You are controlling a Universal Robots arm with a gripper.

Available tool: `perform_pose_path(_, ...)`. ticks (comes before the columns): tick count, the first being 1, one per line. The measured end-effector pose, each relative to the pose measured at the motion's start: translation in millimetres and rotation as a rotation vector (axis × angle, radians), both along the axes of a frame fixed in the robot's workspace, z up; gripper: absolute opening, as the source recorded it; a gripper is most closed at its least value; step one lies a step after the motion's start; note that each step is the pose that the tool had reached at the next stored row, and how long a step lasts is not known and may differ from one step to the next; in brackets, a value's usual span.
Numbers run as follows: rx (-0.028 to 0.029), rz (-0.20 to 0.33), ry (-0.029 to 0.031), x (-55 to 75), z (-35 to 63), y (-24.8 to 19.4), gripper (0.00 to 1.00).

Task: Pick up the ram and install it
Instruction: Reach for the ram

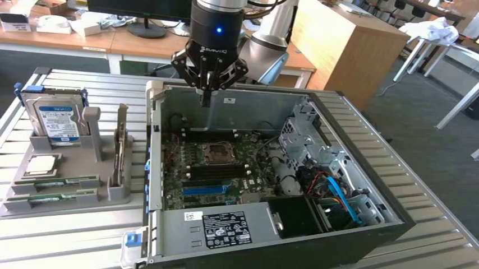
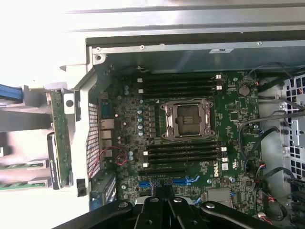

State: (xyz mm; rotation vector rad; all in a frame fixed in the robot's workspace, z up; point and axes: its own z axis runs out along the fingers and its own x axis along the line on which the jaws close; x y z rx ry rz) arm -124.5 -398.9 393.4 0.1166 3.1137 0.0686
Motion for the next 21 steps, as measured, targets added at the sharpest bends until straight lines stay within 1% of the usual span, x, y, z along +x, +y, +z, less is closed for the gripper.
perform_pose_path(21, 0.0001, 0.000, 0.0000, -28.1, -0.1, 0.0, 0.10)
